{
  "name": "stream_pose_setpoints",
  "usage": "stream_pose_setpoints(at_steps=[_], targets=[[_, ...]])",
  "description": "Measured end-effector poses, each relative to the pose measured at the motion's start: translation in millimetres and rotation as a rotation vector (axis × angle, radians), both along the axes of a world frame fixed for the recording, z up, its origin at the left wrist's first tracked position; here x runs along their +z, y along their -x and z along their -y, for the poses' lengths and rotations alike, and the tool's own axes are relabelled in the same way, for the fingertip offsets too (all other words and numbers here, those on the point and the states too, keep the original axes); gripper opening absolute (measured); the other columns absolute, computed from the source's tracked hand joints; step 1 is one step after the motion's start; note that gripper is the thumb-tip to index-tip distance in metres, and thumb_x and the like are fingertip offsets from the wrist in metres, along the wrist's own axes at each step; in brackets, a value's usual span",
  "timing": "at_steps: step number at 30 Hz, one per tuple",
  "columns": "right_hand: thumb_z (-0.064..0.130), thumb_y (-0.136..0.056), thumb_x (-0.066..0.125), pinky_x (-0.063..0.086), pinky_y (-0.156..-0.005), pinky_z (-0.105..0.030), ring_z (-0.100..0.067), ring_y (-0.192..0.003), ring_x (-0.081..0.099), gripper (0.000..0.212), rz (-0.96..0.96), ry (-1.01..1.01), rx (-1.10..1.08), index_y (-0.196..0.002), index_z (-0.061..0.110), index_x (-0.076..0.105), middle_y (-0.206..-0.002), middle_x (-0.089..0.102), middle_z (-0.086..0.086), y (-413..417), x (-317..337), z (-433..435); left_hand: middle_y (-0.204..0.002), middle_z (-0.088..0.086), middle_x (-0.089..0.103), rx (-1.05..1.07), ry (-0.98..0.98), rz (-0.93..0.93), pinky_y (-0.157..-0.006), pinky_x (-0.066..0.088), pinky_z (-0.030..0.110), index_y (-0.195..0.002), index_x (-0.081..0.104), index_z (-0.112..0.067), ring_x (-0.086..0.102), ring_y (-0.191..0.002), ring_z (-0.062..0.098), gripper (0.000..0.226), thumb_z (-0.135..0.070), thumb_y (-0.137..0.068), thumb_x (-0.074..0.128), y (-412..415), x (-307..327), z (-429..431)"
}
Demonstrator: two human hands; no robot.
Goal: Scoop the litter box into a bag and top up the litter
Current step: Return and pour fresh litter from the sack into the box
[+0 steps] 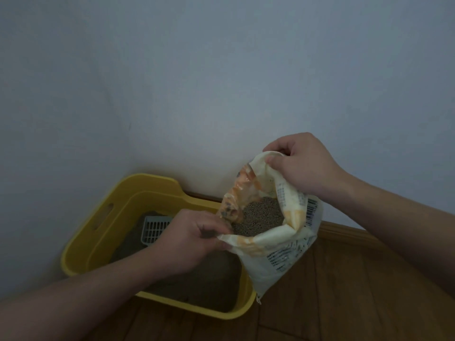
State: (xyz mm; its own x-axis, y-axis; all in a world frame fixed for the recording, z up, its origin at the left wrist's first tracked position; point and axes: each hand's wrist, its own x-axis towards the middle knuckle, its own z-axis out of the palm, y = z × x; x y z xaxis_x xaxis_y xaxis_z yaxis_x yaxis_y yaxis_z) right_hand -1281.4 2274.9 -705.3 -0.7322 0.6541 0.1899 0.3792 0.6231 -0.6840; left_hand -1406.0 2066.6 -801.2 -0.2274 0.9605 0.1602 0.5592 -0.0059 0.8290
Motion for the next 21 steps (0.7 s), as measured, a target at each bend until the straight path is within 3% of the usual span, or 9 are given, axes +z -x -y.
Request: stream_pose_setpoints(at_steps=[5,12,15,21], targets=[[0.019,-0.089,0.065,0.05,-0.069,-0.027,-0.012,-0.072,0.064,0.015,-0.02,0.045,0.039,-0.101,0.026,0.073,-0.08,0.067,0.004,10.5,-8.5,5.7,-0.094,-0.015,0.073,0.038,0.005,0.022,-0.081,0.058,0.034,-0.089,0.079,-0.023,0.069,-0.091,0.007,0.013,-0.019,-0.077,0.08,10.2,-9.0,5.8],[0.02,-0.091,0.062,0.056,-0.072,-0.033,-0.017,-0.078,0.067,0.022,0.042,0.036,0.047,-0.107,0.032,0.071,-0.088,0.069,0.001,11.9,-13.4,13.5,-0.094,-0.016,0.072,0.097,0.051,0.07,-0.084,0.057,0.032,-0.087,0.078,-0.027,0.067,-0.092,0.005,0.015,-0.016,-0.077,0.079,17.7,-14.3,10.9],[0.02,-0.091,0.064,0.057,-0.074,-0.038,-0.018,-0.078,0.068,0.021,0.008,0.068,0.042,-0.105,0.035,0.071,-0.087,0.07,0.002,11.9,-18.3,10.6,-0.095,-0.018,0.072,0.111,0.054,0.077,-0.084,0.057,0.028,-0.087,0.078,-0.027,0.067,-0.092,0.003,0.015,-0.015,-0.077,0.079,18.0,-13.6,8.7],[0.018,-0.089,0.066,0.055,-0.069,-0.033,-0.019,-0.075,0.068,0.021,-0.054,0.123,0.09,-0.098,0.036,0.071,-0.084,0.071,0.003,26.8,-30.3,11.9,-0.098,-0.017,0.071,0.143,0.056,0.071,-0.083,0.056,0.025,-0.088,0.078,-0.023,0.067,-0.094,0.004,0.014,-0.014,-0.077,0.079,23.5,-21.3,10.4]])
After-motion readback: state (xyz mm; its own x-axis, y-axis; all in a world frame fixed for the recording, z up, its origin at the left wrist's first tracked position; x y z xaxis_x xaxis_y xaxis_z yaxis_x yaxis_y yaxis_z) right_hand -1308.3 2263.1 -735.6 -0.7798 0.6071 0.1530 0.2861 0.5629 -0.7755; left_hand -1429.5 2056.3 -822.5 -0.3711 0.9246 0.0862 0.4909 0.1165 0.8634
